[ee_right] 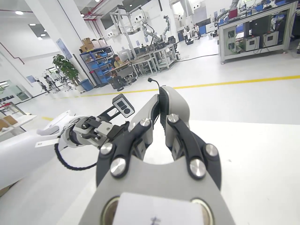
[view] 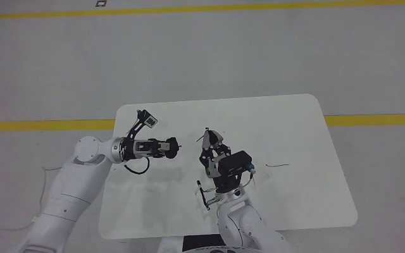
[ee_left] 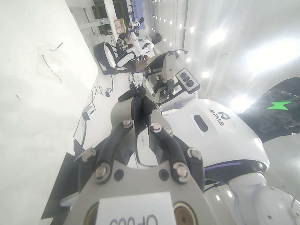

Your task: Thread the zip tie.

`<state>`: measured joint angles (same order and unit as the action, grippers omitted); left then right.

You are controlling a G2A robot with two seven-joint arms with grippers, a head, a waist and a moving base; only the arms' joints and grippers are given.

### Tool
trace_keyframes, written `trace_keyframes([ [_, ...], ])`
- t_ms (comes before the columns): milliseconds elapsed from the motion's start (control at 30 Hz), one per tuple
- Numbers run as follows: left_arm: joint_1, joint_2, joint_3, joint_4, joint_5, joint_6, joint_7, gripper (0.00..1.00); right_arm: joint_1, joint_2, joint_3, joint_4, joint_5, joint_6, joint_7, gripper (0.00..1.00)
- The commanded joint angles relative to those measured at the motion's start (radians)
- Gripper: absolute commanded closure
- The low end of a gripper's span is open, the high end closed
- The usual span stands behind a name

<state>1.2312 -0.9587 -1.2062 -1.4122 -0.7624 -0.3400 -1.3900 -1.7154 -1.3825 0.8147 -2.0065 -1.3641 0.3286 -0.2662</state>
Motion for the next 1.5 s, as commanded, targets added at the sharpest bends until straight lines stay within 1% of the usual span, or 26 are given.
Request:
trace_keyframes([
  [0,0.000,0.000,0.000,0.000,0.000,0.000,0.000,1.00,0.000,0.000,0.000,0.000,0.000,0.000,0.000,1.00],
  [833,0.000,0.000,0.000,0.000,0.000,0.000,0.000,1.00,0.006,0.000,0.002,0.000,-0.010,-0.006,-0.001,1.00],
  [900,0.000,0.000,0.000,0.000,0.000,0.000,0.000,1.00,0.012,-0.001,-0.007,0.010,-0.062,0.009,-0.026,1.00],
  [967,0.000,0.000,0.000,0.000,0.000,0.000,0.000,1.00,0.021,0.000,-0.017,0.018,-0.062,0.003,-0.040,1.00],
  [1233,0.000,0.000,0.000,0.000,0.000,0.000,0.000,1.00,0.055,0.011,-0.062,0.080,-0.104,0.011,-0.105,1.00],
  [1333,0.000,0.000,0.000,0.000,0.000,0.000,0.000,1.00,0.066,0.013,-0.075,0.107,-0.136,0.011,-0.137,1.00],
  [1367,0.000,0.000,0.000,0.000,0.000,0.000,0.000,1.00,0.070,0.013,-0.076,0.108,-0.157,0.011,-0.163,1.00],
  [1467,0.000,0.000,0.000,0.000,0.000,0.000,0.000,1.00,0.070,0.013,-0.076,0.108,-0.157,0.011,-0.163,1.00],
])
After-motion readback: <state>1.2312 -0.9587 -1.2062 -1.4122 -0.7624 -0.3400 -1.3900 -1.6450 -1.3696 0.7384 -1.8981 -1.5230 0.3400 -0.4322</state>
